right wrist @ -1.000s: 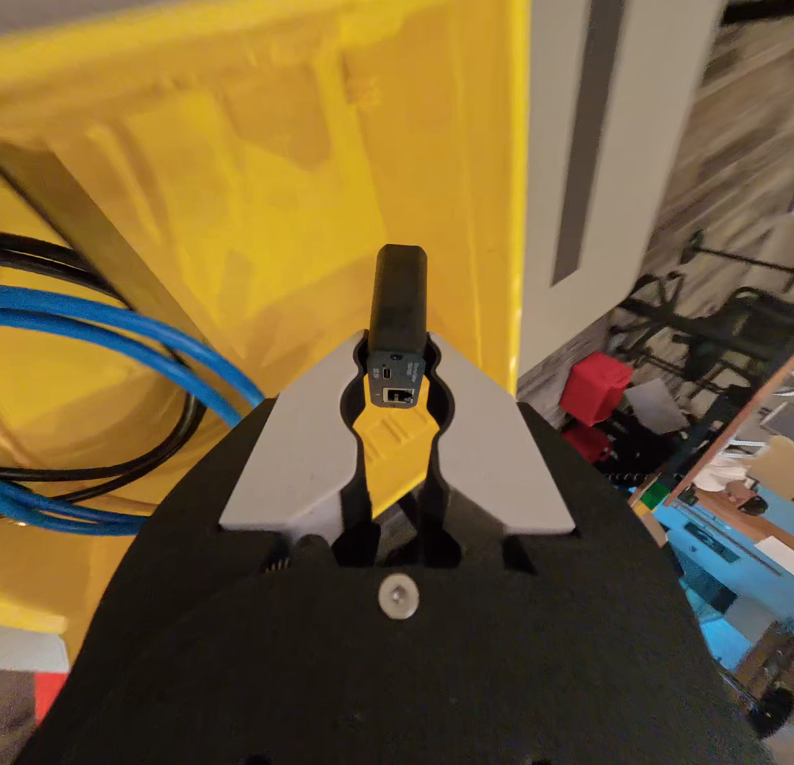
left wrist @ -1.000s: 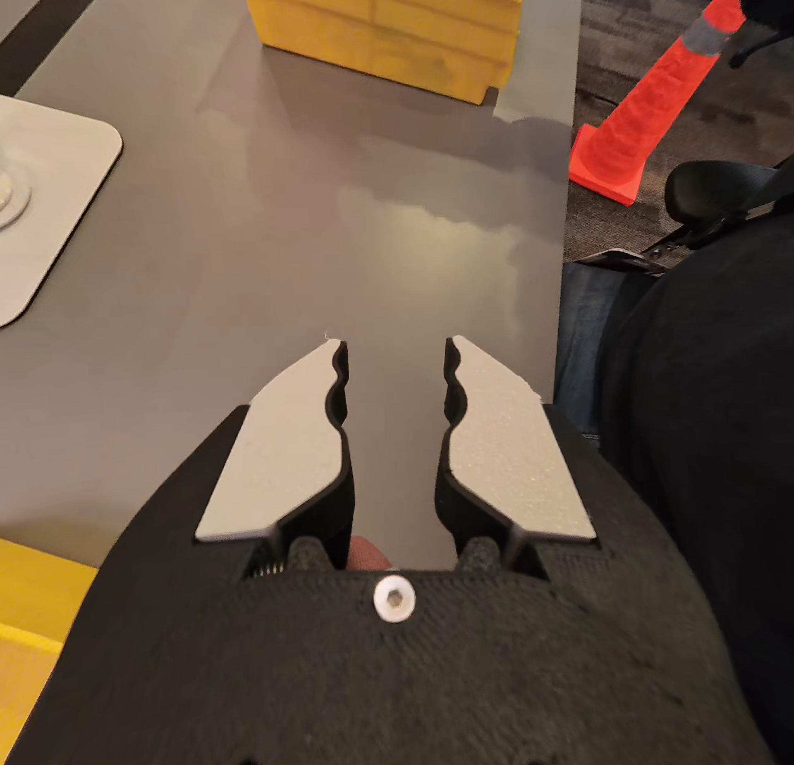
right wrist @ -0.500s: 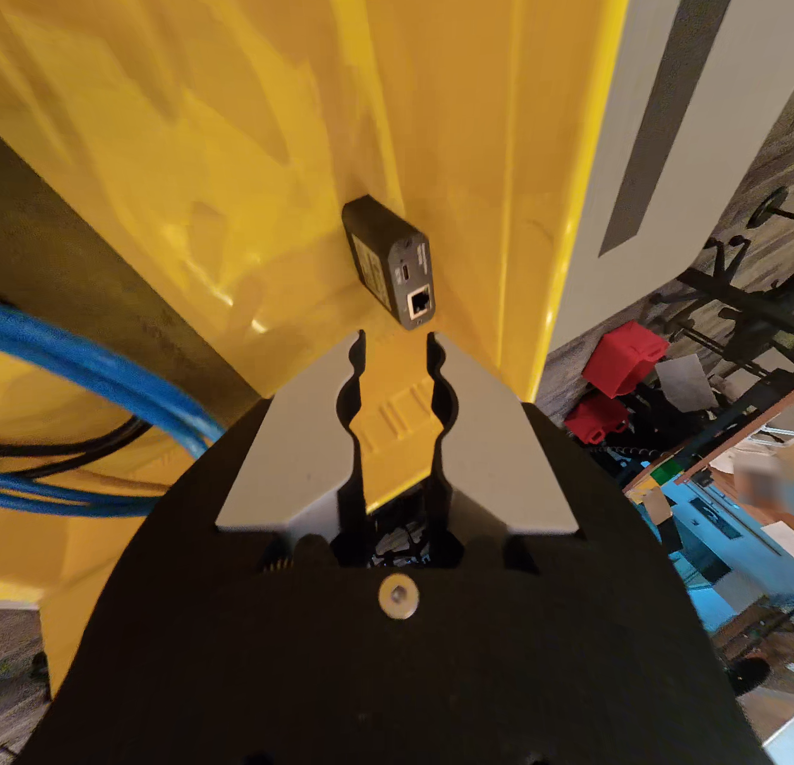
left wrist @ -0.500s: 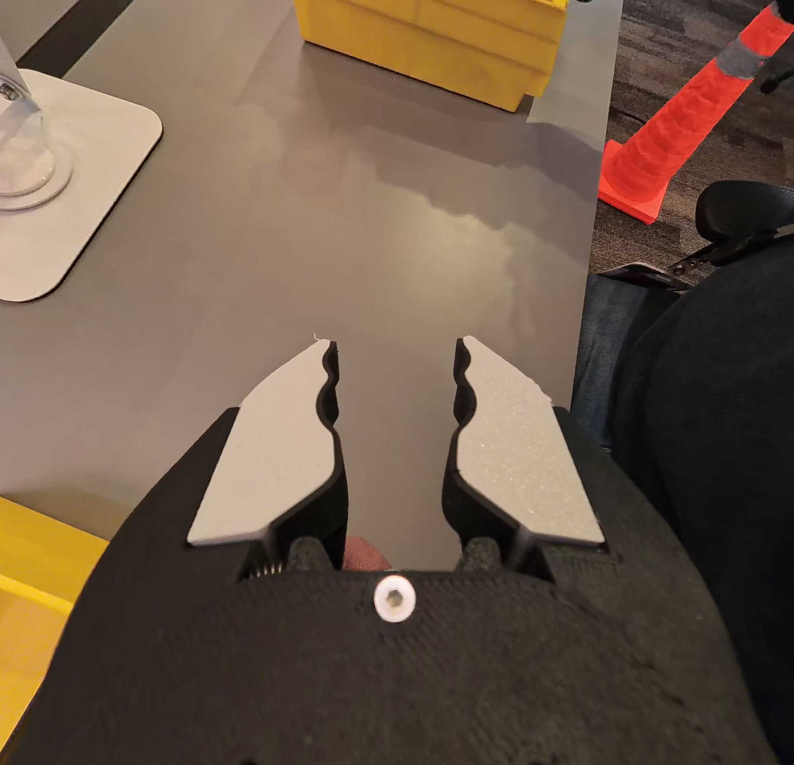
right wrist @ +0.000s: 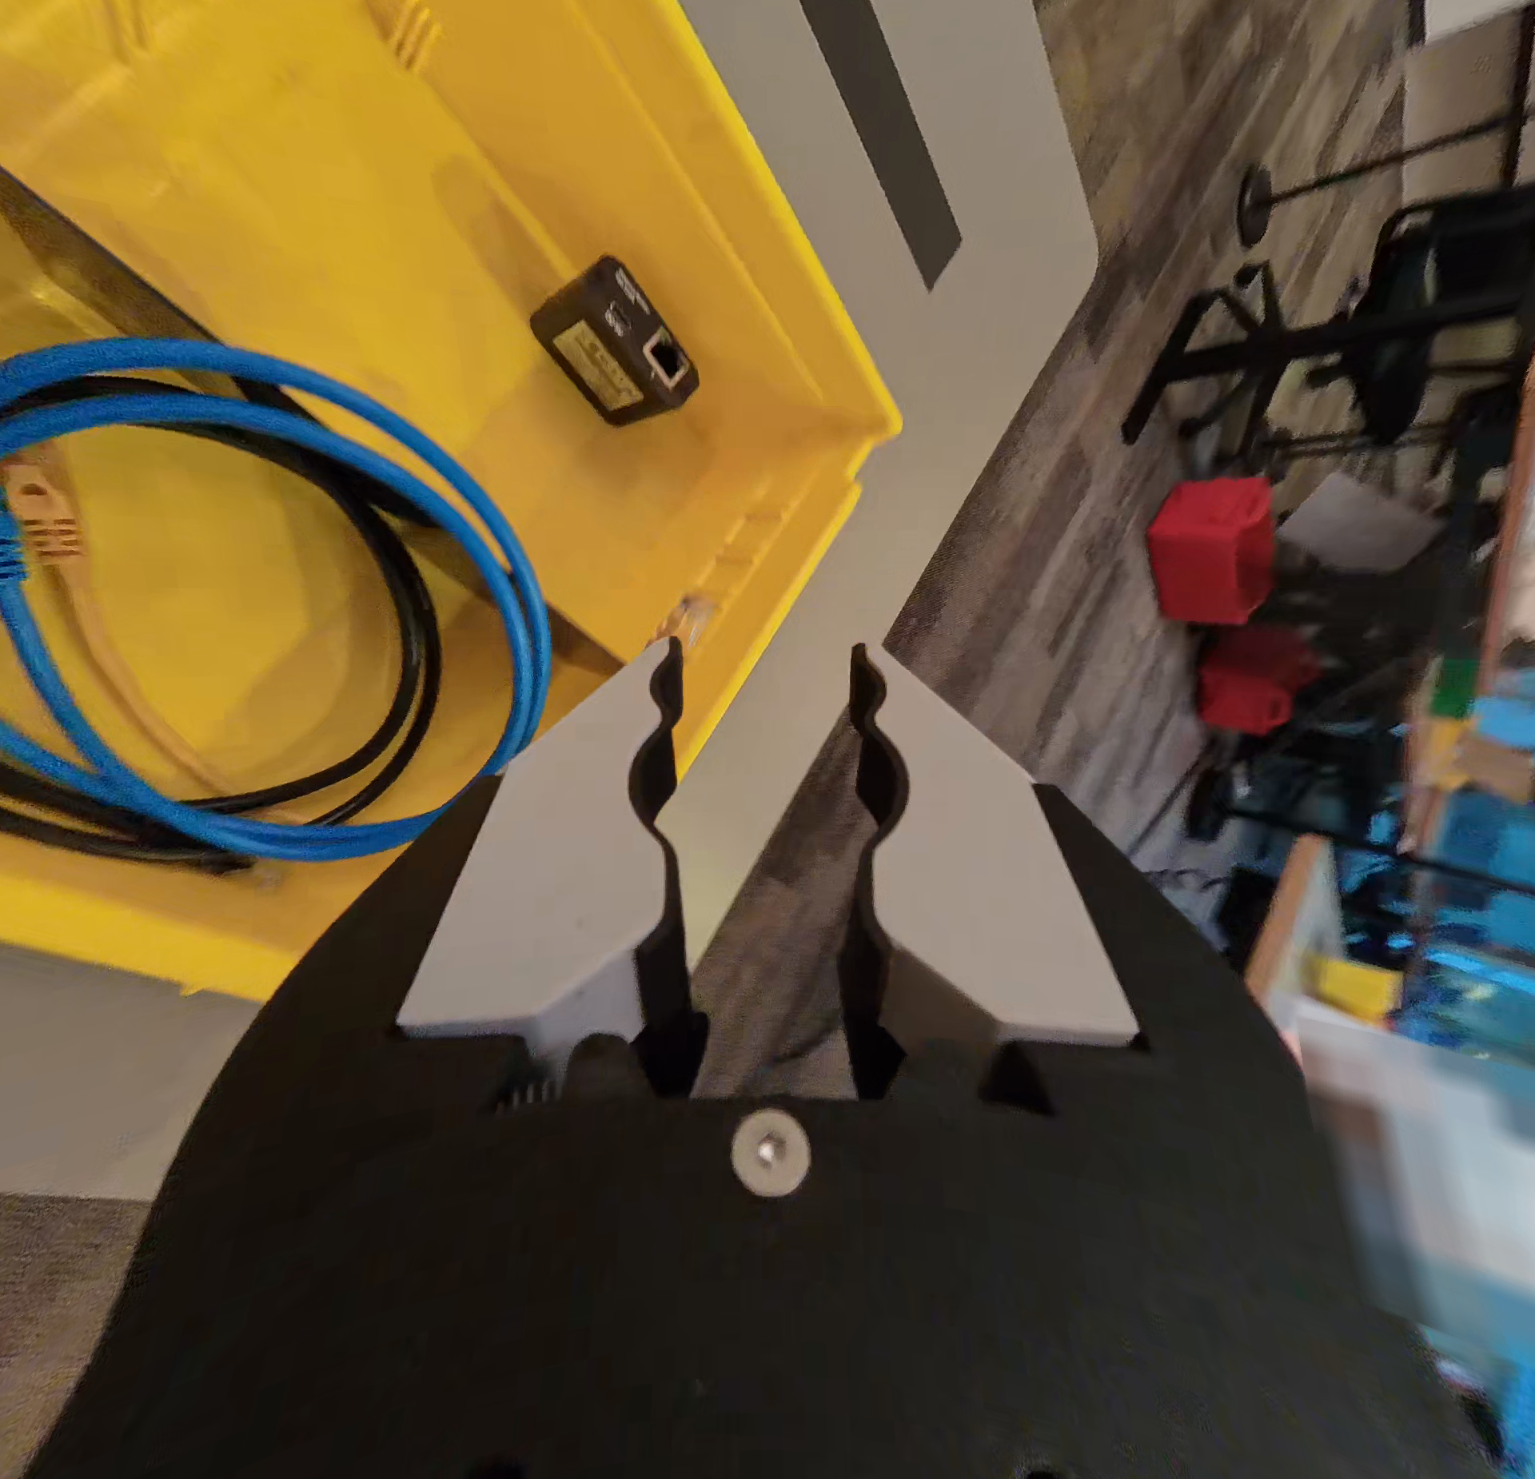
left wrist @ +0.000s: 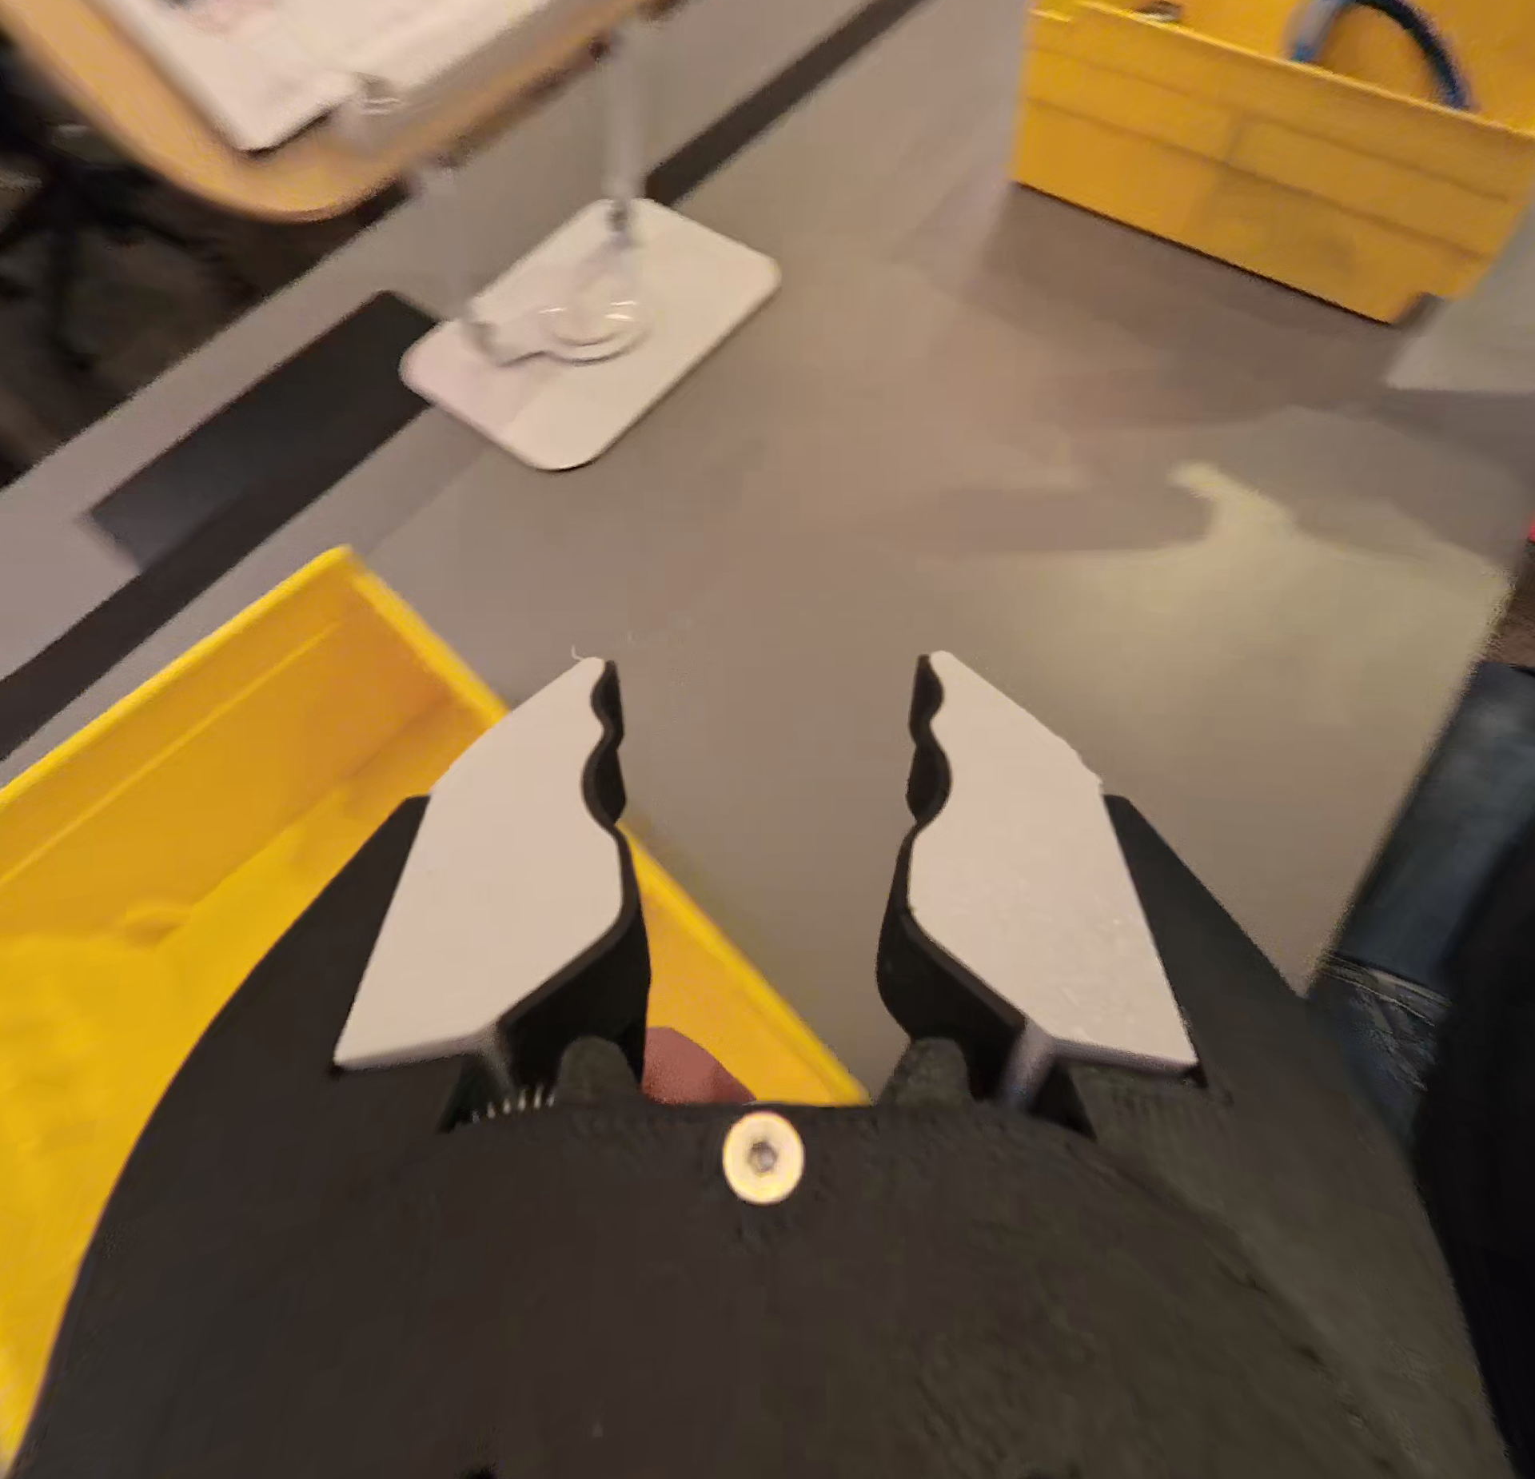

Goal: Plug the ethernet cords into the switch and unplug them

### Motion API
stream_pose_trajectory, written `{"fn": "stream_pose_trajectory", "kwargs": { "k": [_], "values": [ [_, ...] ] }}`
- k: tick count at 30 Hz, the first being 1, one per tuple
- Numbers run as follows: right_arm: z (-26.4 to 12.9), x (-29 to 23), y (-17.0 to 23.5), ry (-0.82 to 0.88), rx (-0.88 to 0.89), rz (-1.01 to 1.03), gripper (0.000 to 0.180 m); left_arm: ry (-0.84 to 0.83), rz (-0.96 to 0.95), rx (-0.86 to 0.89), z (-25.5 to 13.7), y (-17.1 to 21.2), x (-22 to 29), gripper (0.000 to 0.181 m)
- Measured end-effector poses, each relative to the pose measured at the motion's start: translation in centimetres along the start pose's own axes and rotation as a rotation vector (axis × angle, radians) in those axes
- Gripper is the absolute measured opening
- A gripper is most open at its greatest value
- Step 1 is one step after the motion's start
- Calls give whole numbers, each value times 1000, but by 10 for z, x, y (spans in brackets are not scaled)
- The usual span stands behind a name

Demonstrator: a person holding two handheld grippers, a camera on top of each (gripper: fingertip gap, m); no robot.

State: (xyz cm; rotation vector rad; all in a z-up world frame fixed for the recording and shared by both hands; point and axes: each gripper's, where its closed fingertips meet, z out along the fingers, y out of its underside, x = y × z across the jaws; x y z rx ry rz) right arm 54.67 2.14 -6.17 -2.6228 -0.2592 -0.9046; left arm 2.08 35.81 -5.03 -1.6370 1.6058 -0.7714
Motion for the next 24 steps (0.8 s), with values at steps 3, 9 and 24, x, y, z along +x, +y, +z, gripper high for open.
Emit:
{"fn": "stream_pose_trajectory", "kwargs": {
  "k": [3, 9, 24],
  "values": [
    [-6, -11, 33, -31, 11, 142, 49, -170, -67, -4, -27, 21, -43, 79],
    [7, -43, 82, -123, 5, 347, 55, -439, -189, -109, -77, 95, -107, 90],
    [45, -75, 97, -158, 36, 548, 17, -511, -449, -236, -83, 200, -144, 78]
  ]
}}
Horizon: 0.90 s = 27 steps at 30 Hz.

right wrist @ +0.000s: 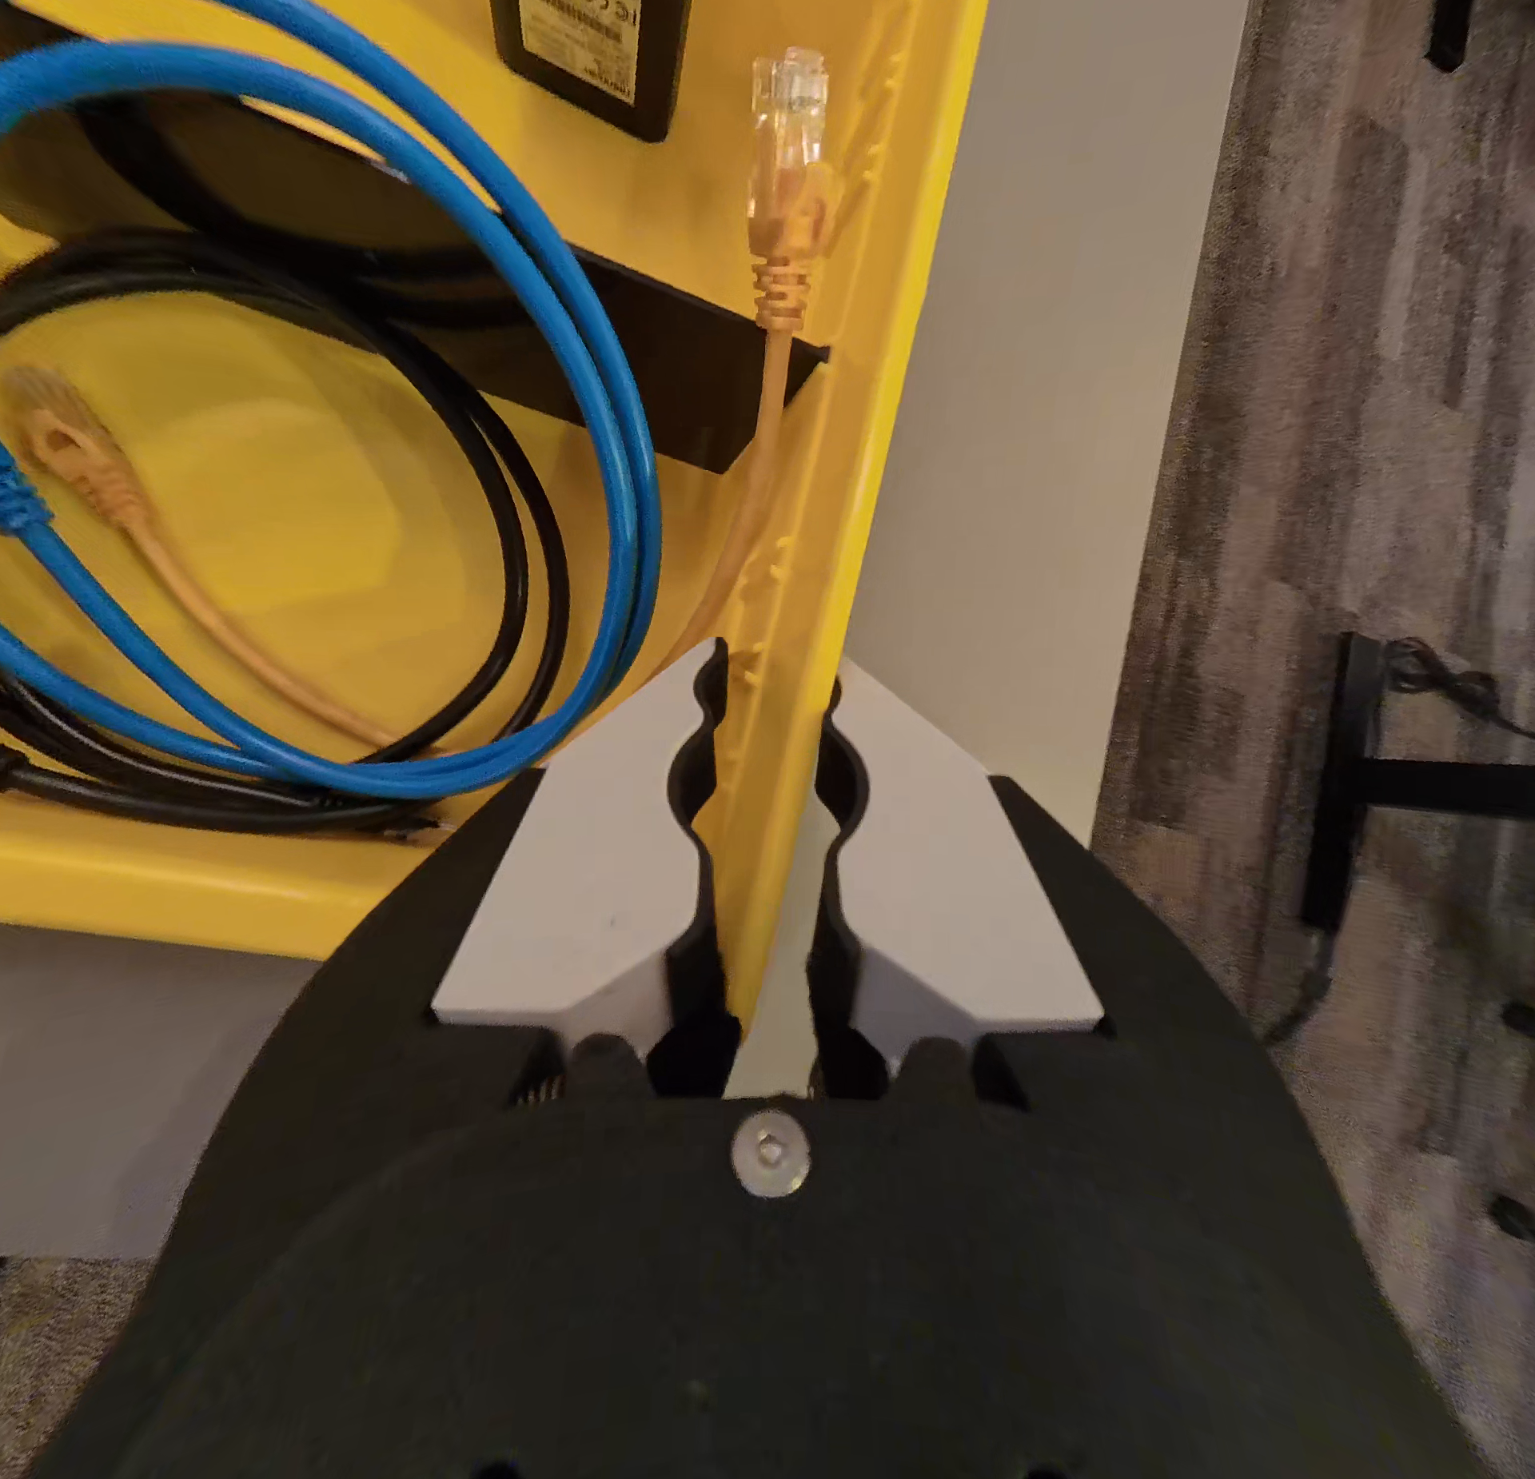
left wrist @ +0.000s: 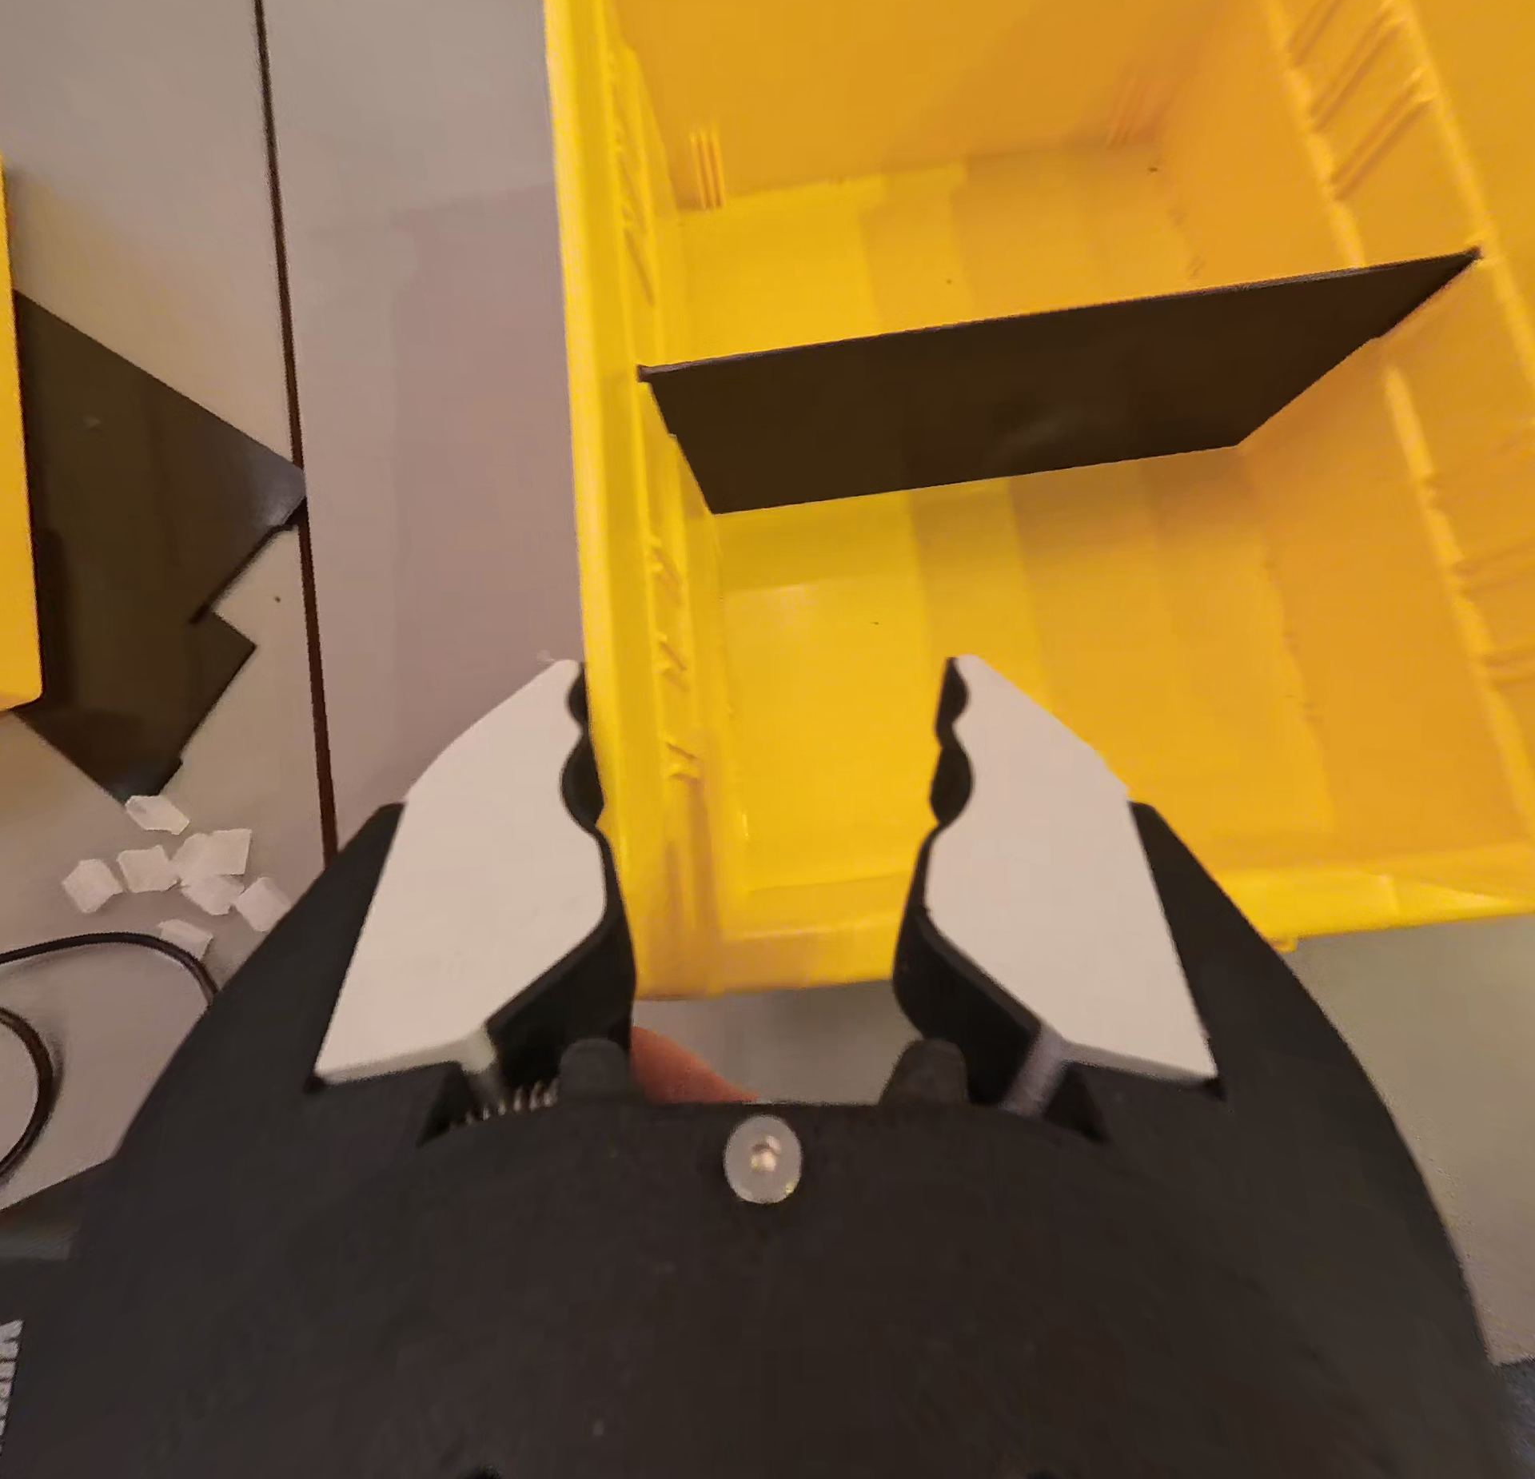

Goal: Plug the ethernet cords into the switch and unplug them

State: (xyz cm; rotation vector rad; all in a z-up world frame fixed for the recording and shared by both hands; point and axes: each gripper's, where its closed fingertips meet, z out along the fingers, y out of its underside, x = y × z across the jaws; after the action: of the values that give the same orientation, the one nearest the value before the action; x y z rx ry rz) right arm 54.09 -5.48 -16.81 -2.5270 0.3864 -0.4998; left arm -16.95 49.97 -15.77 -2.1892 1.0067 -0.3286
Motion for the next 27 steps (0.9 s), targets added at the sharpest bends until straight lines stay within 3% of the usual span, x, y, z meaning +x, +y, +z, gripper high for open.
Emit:
{"fn": "stream_pose_trajectory", "kwargs": {
  "k": [2, 5, 9, 10, 12, 19, 27],
  "values": [
    [0, -1, -2, -20, 15, 22, 15, -69, -25, -4, 2, 3, -19, 56],
    [-1, -4, -3, -33, 21, 35, 13, -181, -38, 12, 6, 10, -50, 59],
    [-1, -9, -6, -56, 38, 50, 11, -14, -61, -69, 19, 23, -40, 66],
    [-1, -11, -8, -67, 45, 56, 10, 35, -70, -69, 23, 22, -33, 52],
    [0, -18, -12, -88, 55, 61, 9, 110, -72, -56, 27, 18, -21, 6],
    [2, -55, -34, -154, 101, 57, 7, 153, -132, -20, 28, 14, -16, 5],
    [3, -126, -67, -254, 148, 29, 9, 185, -178, 71, 2, 5, -9, 6]
  ]
}}
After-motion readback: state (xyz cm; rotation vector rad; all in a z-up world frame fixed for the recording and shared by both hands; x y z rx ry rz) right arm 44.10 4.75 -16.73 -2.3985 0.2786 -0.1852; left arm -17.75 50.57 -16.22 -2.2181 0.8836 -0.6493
